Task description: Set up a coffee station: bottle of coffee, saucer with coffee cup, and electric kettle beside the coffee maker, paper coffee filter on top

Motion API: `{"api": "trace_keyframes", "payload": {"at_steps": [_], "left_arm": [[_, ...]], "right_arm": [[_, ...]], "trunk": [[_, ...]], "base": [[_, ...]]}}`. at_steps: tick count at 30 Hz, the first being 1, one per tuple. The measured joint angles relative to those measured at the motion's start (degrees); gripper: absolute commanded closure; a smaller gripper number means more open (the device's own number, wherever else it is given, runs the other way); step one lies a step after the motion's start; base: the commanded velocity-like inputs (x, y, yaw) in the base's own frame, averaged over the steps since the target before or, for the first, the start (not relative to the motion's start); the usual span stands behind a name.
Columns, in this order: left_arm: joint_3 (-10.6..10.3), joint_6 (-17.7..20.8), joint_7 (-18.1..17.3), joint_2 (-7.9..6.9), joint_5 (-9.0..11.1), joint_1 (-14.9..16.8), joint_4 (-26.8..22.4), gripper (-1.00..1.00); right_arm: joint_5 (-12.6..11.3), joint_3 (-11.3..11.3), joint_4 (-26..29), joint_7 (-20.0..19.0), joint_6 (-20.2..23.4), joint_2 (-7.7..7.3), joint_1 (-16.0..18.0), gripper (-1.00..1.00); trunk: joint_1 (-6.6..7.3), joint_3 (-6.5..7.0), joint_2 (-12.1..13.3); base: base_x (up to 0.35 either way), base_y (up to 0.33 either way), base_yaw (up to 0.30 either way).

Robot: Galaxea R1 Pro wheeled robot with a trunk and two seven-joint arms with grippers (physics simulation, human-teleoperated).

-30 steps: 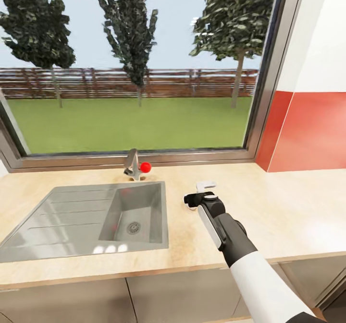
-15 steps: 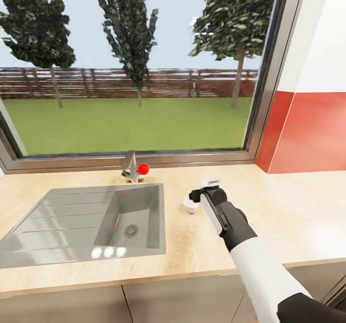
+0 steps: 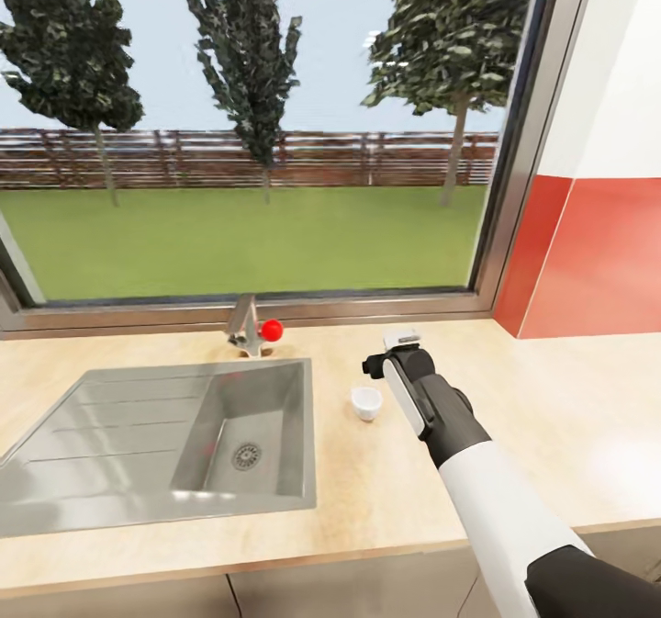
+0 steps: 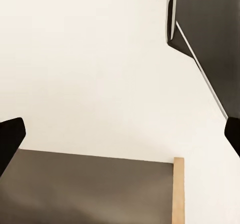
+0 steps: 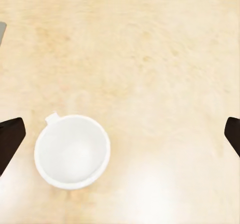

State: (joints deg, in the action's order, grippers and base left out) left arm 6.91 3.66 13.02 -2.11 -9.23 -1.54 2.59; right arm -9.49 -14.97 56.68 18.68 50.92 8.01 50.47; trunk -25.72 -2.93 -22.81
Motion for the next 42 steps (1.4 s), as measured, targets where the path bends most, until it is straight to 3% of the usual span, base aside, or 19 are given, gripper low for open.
{"api": "trace_keyframes", "payload": {"at_steps": [4, 13, 26, 32, 42], "left_arm": [[0.0, 0.0, 0.0, 0.15, 0.0, -0.3, 0.0, -1.00], [0.0, 0.0, 0.0, 0.09, 0.0, -0.6, 0.0, -1.00], [0.0, 0.0, 0.0, -0.06, 0.0, -0.6, 0.0, -1.00], [0.0, -0.1, 0.0, -0.04, 0.0, -0.6, 0.0, -1.00], [0.1, -0.1, 0.0, -0.08, 0.0, -1.0, 0.0, -1.00]], "right_arm": [[0.0, -0.1, -1.0, 0.0, 0.0, -0.07, -0.1, -1.00], [-0.1, 0.0, -9.4, -0.1, 0.0, -0.08, -0.1, -1.00], [-0.1, -0.1, -10.5, -0.3, -0.2, -0.08, -0.1, -1.00], [-0.2, -0.1, -14.6, -0.3, -0.5, -0.07, -0.1, -1.00], [-0.3, -0.1, -15.9, -0.3, -0.6, -0.07, -0.2, -1.00]], "trunk": [[-0.02, 0.00, 0.0], [-0.03, 0.00, 0.0], [-0.01, 0.00, 0.0], [-0.02, 0.00, 0.0], [-0.02, 0.00, 0.0]], "base": [[0.074, 0.000, 0.000], [0.004, 0.000, 0.000], [0.042, 0.000, 0.000], [0.141, 0.000, 0.000], [0.027, 0.004, 0.000]]}}
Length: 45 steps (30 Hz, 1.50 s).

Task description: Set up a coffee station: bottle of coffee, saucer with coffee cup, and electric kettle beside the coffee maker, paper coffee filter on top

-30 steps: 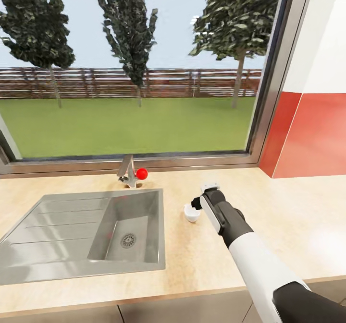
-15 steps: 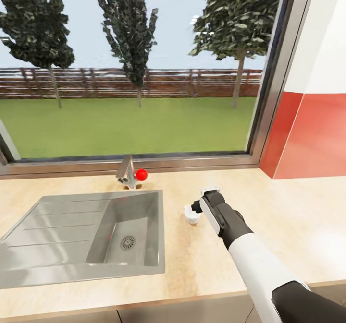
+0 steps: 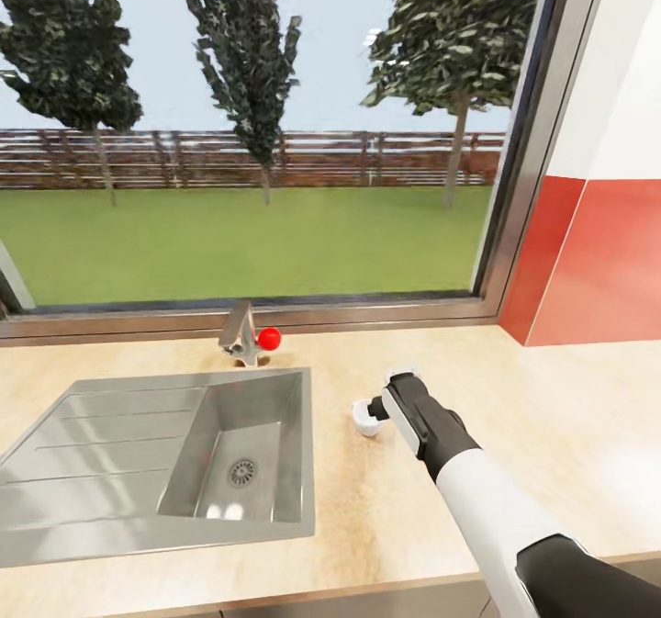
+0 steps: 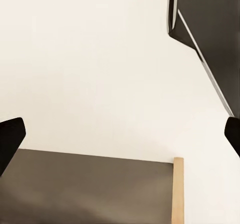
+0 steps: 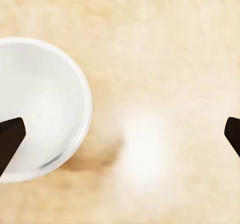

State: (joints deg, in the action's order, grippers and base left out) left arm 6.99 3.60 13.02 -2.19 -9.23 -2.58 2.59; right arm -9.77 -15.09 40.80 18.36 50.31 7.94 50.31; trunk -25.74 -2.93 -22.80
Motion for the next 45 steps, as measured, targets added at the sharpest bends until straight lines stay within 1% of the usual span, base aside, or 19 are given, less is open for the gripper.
{"api": "trace_keyframes", "payload": {"at_steps": [3, 8, 13, 22, 29, 36, 42, 43, 45], "left_arm": [[0.0, 0.0, 0.0, -0.01, 0.0, -0.1, 0.0, -1.00], [-0.1, 0.0, 0.0, 0.00, 0.0, -0.1, 0.0, -1.00], [-0.1, 0.0, 0.0, 0.02, 0.0, -0.1, 0.0, -1.00], [0.0, 0.0, 0.0, 0.06, 0.0, -0.1, 0.0, -1.00], [-0.1, 0.0, 0.0, 0.06, 0.0, -0.1, 0.0, -1.00], [-0.1, 0.0, 0.0, 0.07, 0.0, -0.1, 0.0, -1.00], [-0.1, 0.0, 0.0, 0.08, 0.0, -0.1, 0.0, -1.00], [-0.1, 0.0, 0.0, 0.10, 0.0, -0.1, 0.0, -1.00], [-0.1, 0.0, 0.0, 0.09, 0.0, -0.1, 0.0, -1.00]], "right_arm": [[0.0, 0.0, -0.3, 0.0, -0.2, 0.00, 0.0, -1.00], [0.1, 0.0, -1.1, -0.1, -2.6, 0.00, -0.1, -1.00], [0.0, 0.0, -2.6, -0.1, -2.8, 0.00, -0.1, -1.00], [0.0, 0.0, -3.6, -0.1, -2.9, 0.00, -0.1, -1.00], [0.1, 0.0, -5.1, -0.1, -5.5, 0.09, -0.1, -1.00], [0.0, 0.0, -7.2, -0.1, -5.8, 0.18, -0.1, -1.00], [0.0, 0.0, -7.3, -0.1, -5.8, 0.18, -0.1, -1.00], [0.0, 0.0, -7.4, -0.1, -5.8, 0.18, -0.1, 1.00], [0.0, 0.0, -7.4, -0.1, -5.8, 0.18, -0.1, 1.00]], "trunk": [[0.01, 0.00, 0.0], [0.00, 0.00, 0.0], [-0.01, 0.00, 0.0], [-0.01, 0.00, 0.0], [-0.01, 0.00, 0.0], [-0.01, 0.00, 0.0], [-0.01, 0.00, 0.0], [-0.01, 0.00, 0.0], [-0.01, 0.00, 0.0]], "base": [[0.153, 0.084, 0.000], [0.094, 0.037, 0.000], [0.008, 0.003, 0.000], [0.001, 0.000, 0.000], [0.000, 0.000, 0.000], [0.000, 0.000, 0.000], [0.000, 0.000, 0.000], [0.000, 0.000, 0.000], [0.000, 0.000, 0.000]]}}
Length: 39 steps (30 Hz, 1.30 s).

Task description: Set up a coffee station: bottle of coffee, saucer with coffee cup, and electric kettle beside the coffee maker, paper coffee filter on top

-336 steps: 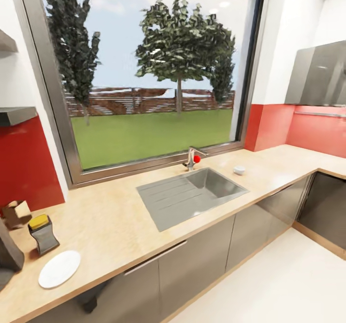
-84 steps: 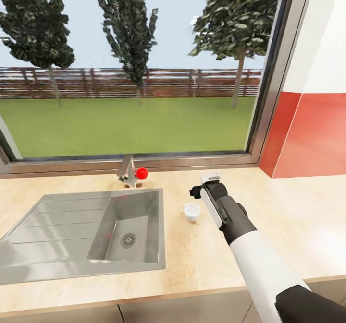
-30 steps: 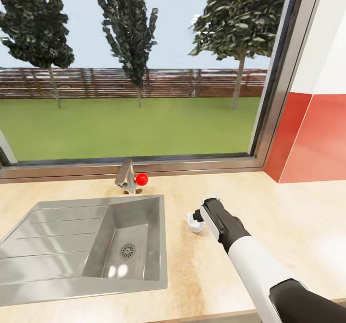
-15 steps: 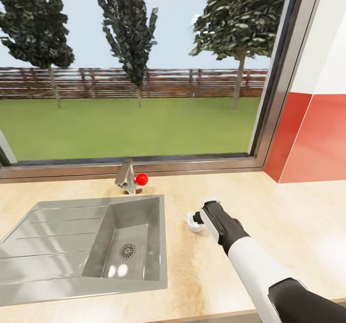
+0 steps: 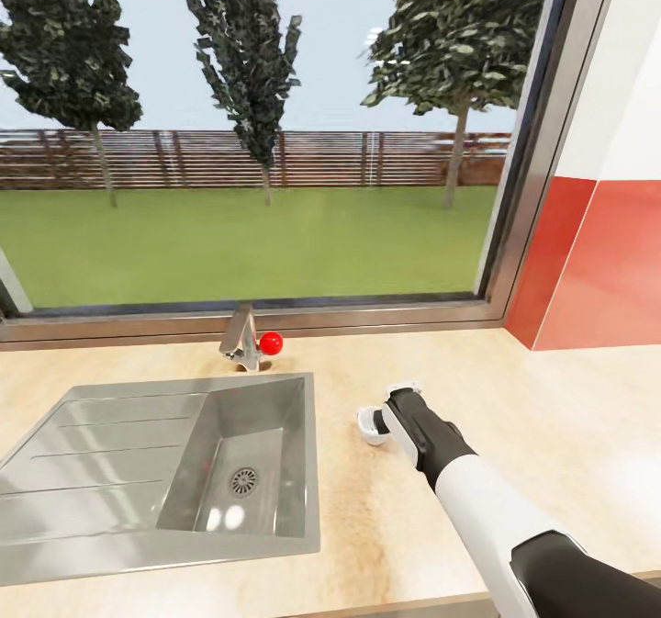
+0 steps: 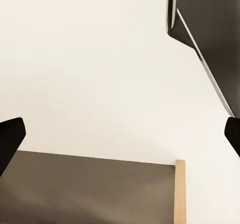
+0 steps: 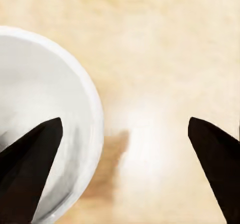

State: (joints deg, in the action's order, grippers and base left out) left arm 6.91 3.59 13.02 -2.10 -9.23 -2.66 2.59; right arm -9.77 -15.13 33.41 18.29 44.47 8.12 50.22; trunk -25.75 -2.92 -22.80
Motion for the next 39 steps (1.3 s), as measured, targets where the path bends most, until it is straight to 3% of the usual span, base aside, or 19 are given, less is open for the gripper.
{"api": "trace_keyframes", "payload": {"at_steps": [5, 11, 39], "left_arm": [[0.0, 0.0, 0.0, 0.02, 0.0, 0.0, 0.0, -1.00], [0.0, 0.0, 0.0, -0.01, 0.0, 0.0, 0.0, -1.00], [0.2, -0.1, 0.3, -0.26, -0.1, 0.0, -0.2, -1.00]], "right_arm": [[1.5, -0.1, 0.1, 0.0, 0.3, 0.00, 0.0, 1.00], [1.6, -0.1, 0.1, 0.1, 0.3, 0.07, 0.0, 1.00], [0.0, -0.1, 0.5, 0.1, 0.0, 0.17, 0.0, 1.00]], "trunk": [[0.01, 0.02, 0.0], [0.01, 0.01, 0.0], [-0.01, 0.00, 0.0]], "base": [[0.000, 0.000, 0.000], [0.000, 0.000, 0.000], [-0.008, -0.003, 0.000]]}}
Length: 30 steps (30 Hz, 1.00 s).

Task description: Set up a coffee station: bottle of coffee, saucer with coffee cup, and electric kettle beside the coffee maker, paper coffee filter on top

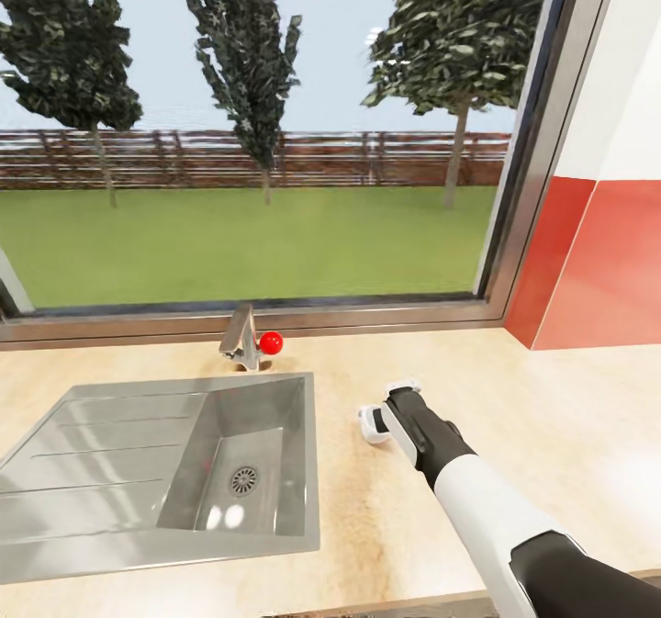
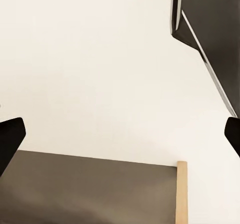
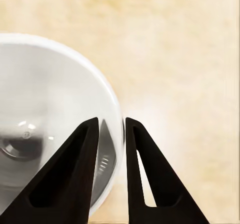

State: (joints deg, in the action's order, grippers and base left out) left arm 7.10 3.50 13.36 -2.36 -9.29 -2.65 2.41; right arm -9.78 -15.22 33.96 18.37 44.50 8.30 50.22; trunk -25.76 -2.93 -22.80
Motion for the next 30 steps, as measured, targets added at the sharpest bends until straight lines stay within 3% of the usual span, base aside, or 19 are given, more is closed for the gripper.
{"api": "trace_keyframes", "payload": {"at_steps": [3, 14, 30], "left_arm": [[0.1, 0.0, 0.0, -0.01, 0.0, 0.0, 0.0, -1.00], [0.2, -0.3, 0.0, 0.26, 0.1, 0.0, -0.2, -1.00], [0.0, -0.3, 0.1, 0.35, 0.1, 0.1, -0.5, -1.00]], "right_arm": [[0.0, 0.0, 0.1, 0.0, 0.0, 0.04, 0.0, 1.00], [0.0, -0.1, 10.9, -0.1, 0.0, 0.09, 0.0, 1.00], [0.0, -0.2, 12.1, -0.1, -4.6, 0.09, 0.0, 1.00]], "trunk": [[-0.01, 0.00, 0.0], [-0.02, 0.00, 0.0], [-0.02, 0.00, 0.0]], "base": [[-0.197, -0.129, 0.000], [-0.253, -0.165, 0.000], [-0.266, -0.168, 0.000]]}}
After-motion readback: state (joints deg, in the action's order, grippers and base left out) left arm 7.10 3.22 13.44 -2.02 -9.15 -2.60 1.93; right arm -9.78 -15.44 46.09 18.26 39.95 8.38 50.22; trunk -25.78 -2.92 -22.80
